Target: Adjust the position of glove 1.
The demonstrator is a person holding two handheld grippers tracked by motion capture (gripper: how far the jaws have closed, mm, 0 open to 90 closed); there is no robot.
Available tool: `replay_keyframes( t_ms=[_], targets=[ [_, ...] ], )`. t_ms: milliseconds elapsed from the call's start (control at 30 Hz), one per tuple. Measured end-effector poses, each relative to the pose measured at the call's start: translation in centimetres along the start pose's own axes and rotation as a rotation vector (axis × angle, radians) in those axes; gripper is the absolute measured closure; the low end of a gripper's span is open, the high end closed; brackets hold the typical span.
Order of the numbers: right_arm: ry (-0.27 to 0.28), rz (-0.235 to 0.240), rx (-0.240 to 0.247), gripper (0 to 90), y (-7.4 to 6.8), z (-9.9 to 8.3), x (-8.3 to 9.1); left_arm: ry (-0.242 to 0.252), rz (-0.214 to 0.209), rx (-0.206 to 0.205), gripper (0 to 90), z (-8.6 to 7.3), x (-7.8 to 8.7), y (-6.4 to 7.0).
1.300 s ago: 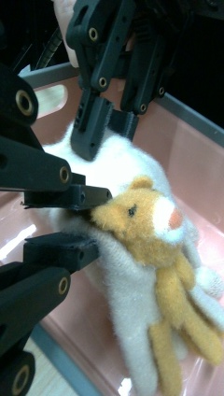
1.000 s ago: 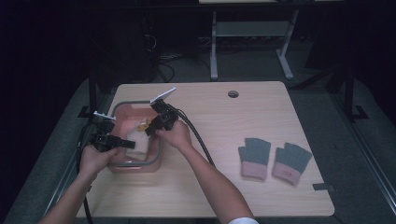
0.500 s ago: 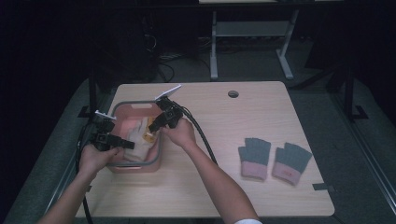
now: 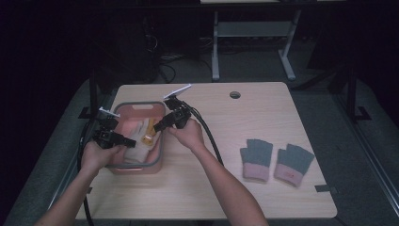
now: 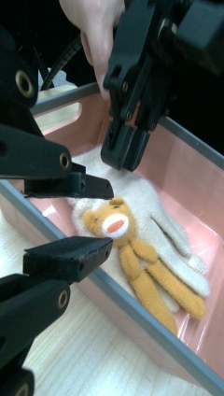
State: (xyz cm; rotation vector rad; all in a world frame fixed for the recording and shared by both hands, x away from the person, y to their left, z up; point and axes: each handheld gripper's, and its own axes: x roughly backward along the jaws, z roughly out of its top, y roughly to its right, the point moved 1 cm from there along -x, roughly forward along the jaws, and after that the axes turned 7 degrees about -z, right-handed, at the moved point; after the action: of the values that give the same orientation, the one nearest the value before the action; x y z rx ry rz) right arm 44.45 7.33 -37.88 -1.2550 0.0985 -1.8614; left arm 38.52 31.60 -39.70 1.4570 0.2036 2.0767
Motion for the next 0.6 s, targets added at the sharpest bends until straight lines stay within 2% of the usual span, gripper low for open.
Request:
replay_keyframes(
  t_ms=[67,100,167,233,367,600],
  targets=[
    [-0.002,0.004,-0.002,67.4,0.1,0.0,0.4,-0.002,0.008,0.01,72.0,0.0,-0.3,0.1],
    [0.002,-0.002,0.001,66.9,0.2,0.0,0.6,-0.028,0.019,-0.003,71.9,0.0,-0.4,0.0],
    [0.016,0.011,-0.001,66.1,0.3,0.0,1.1,-0.039,0.027,-0.004,71.1,0.0,-0.6,0.0],
    [0.022,0.013,0.007,65.0,0.4,0.0,1.4,-0.023,0.024,-0.002,70.7,0.1,-0.4,-0.1],
    [0.039,0.02,-0.001,62.1,0.5,-0.2,1.9,0.038,-0.005,0.029,66.6,0.1,0.5,-0.2],
    [0.042,0.016,-0.014,59.6,1.1,-0.8,2.7,0.099,-0.02,0.007,60.1,0.2,1.9,0.3]
  ],
)
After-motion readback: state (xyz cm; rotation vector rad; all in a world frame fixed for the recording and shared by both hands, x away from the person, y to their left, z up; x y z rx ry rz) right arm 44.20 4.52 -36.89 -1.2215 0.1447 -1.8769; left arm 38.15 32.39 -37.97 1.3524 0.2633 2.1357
